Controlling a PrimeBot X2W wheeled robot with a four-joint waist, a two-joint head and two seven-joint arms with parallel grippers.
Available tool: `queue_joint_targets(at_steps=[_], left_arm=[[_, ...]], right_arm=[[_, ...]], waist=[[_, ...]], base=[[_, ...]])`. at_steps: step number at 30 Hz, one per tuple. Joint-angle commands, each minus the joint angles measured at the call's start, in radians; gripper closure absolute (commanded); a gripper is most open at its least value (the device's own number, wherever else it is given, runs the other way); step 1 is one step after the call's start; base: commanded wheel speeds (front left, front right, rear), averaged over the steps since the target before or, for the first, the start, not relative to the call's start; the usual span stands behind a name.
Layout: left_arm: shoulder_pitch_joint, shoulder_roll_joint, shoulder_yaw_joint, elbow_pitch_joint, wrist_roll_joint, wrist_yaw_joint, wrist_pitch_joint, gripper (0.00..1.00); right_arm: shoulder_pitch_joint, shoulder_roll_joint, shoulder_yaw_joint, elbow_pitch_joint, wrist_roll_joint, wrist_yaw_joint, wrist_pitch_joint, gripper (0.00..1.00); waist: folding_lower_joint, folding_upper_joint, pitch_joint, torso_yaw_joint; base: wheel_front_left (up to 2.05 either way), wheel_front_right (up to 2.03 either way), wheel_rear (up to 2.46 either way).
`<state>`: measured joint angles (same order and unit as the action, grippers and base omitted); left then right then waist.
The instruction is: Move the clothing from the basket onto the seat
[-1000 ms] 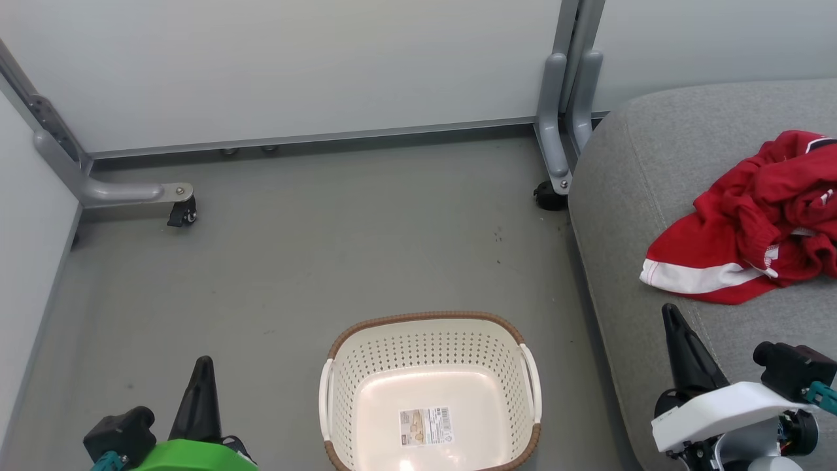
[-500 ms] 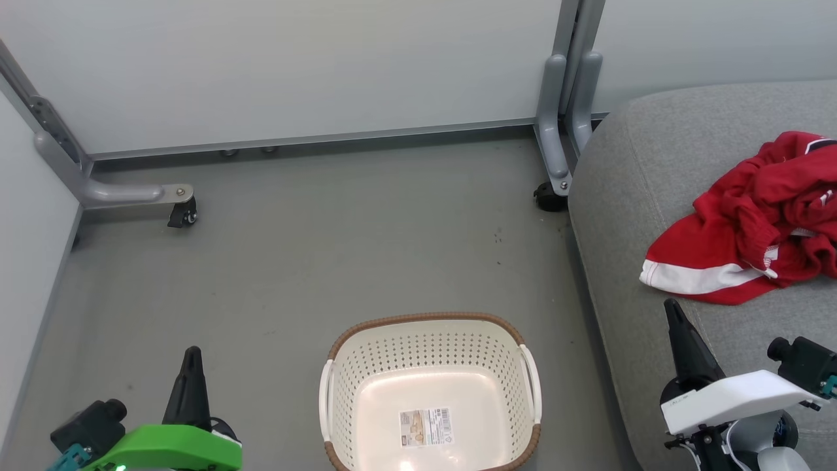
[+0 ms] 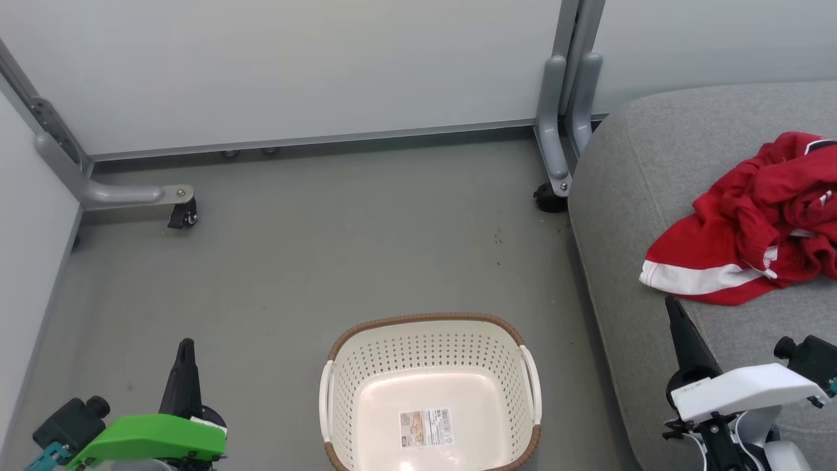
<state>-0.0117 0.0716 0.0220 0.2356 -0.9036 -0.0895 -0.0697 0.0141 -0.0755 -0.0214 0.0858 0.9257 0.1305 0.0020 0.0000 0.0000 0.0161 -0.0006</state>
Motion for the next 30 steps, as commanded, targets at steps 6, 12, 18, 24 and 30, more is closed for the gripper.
queue_joint_targets(at_steps=[6, 12, 18, 24, 30], left_arm=[[-0.036, -0.004, 0.015, -0.005, -0.093, -0.011, 0.024, 1.0], [-0.042, -0.006, 0.025, -0.004, -0.159, -0.015, 0.041, 1.0], [-0.051, -0.007, 0.032, -0.002, -0.223, -0.018, 0.059, 1.0], [-0.057, -0.009, 0.039, -0.001, -0.28, -0.021, 0.074, 1.0], [-0.063, -0.01, 0.047, 0.001, -0.34, -0.025, 0.089, 1.0]], right_arm=[[-0.035, -0.008, -0.007, 0.011, 0.095, 0.0, 0.01, 1.0], [-0.045, -0.009, -0.011, 0.027, 0.164, 0.0, 0.016, 1.0], [-0.054, -0.009, -0.015, 0.042, 0.229, 0.0, 0.023, 1.0], [-0.063, -0.009, -0.019, 0.055, 0.287, 0.0, 0.03, 1.0], [-0.071, -0.009, -0.023, 0.069, 0.348, 0.0, 0.036, 1.0]], waist=[[0.0, 0.0, -0.001, 0.0], [0.0, 0.0, -0.002, 0.0], [0.0, 0.0, -0.003, 0.0], [0.0, 0.0, -0.004, 0.0], [0.0, 0.0, -0.005, 0.0]], base=[[0.0, 0.0, 0.0], [0.0, 0.0, 0.0], [0.0, 0.0, 0.0], [0.0, 0.0, 0.0], [0.0, 0.0, 0.0]])
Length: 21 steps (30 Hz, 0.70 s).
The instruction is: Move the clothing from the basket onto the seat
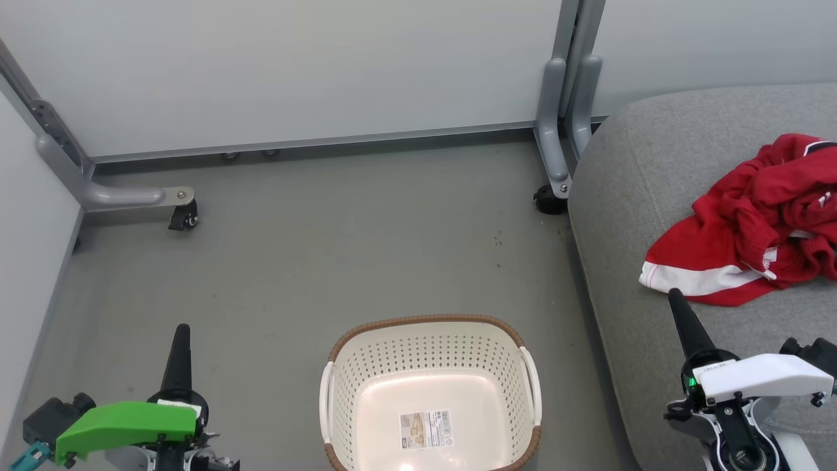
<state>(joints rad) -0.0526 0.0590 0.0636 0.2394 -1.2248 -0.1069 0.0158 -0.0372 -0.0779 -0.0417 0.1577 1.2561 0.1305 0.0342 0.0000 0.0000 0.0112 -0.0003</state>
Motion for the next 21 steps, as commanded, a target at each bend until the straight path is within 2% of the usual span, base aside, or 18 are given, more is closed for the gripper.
queue_joint_targets(at_steps=[1, 21], left_arm=[[-0.024, 0.002, 0.007, -0.003, -0.028, -0.008, 0.007, 1.0], [-0.044, -0.003, 0.028, 0.001, -0.199, -0.018, 0.051, 1.0]], right_arm=[[-0.021, -0.007, -0.003, 0.0, 0.028, 0.0, 0.005, 1.0], [-0.046, -0.004, -0.018, 0.041, 0.198, 0.0, 0.026, 1.0]], waist=[[0.0, 0.0, 0.0, 0.0], [0.0, 0.0, -0.004, 0.0]], base=[[0.0, 0.0, 0.0], [0.0, 0.0, 0.0]])
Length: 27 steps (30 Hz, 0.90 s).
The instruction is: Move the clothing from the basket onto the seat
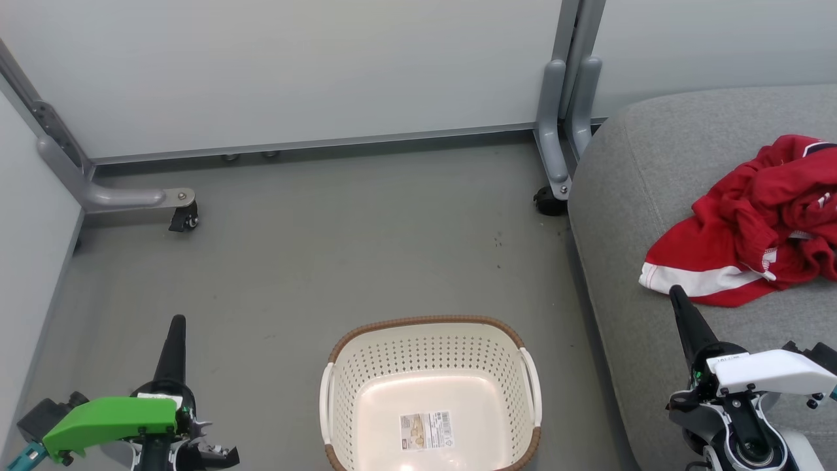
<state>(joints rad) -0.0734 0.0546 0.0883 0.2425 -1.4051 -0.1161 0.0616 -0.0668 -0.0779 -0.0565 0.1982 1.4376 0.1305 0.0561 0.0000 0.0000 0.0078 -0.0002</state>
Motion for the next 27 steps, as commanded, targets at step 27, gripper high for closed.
queue_joint_targets(at_steps=[27], left_arm=[[-0.043, -0.004, 0.029, 0.004, -0.21, -0.017, 0.055, 1.0]], right_arm=[[-0.044, 0.001, -0.022, 0.047, 0.206, 0.0, 0.03, 1.0]], waist=[[0.0, 0.0, -0.004, 0.0]], base=[[0.0, 0.0, 0.0]])
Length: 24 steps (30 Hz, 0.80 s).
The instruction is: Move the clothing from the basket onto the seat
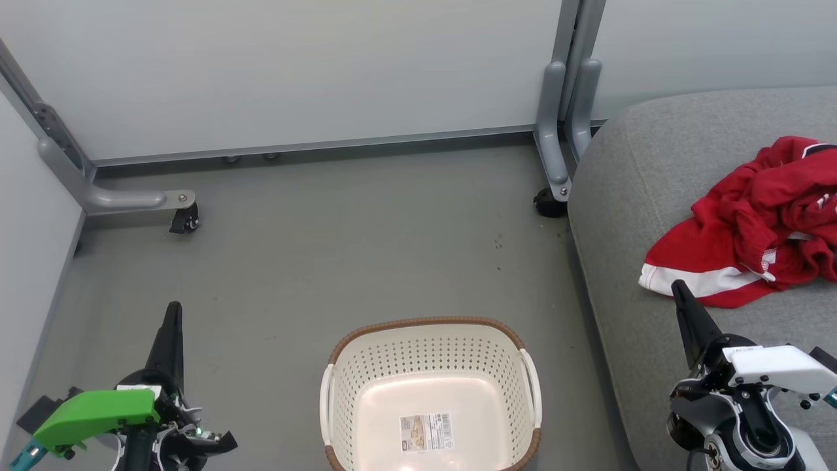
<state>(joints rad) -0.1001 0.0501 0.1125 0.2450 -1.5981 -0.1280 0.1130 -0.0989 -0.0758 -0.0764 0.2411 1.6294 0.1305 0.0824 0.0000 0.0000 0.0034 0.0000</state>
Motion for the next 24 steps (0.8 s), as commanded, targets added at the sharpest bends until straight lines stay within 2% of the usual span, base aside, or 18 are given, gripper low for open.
queue_joint_targets(at_steps=[1, 24], left_arm=[[-0.016, 0.0, 0.005, 0.001, -0.02, -0.006, 0.006, 1.0], [-0.014, 0.0, 0.004, 0.001, -0.016, -0.005, 0.005, 1.0]], right_arm=[[-0.012, -0.001, -0.003, 0.005, 0.019, 0.0, 0.005, 1.0], [-0.011, 0.006, -0.012, 0.005, 0.005, 0.0, 0.011, 1.0]], waist=[[0.0, 0.0, 0.0, 0.0], [0.0, 0.0, 0.0, 0.0]], base=[[0.0, 0.0, 0.0], [0.0, 0.0, 0.0]])
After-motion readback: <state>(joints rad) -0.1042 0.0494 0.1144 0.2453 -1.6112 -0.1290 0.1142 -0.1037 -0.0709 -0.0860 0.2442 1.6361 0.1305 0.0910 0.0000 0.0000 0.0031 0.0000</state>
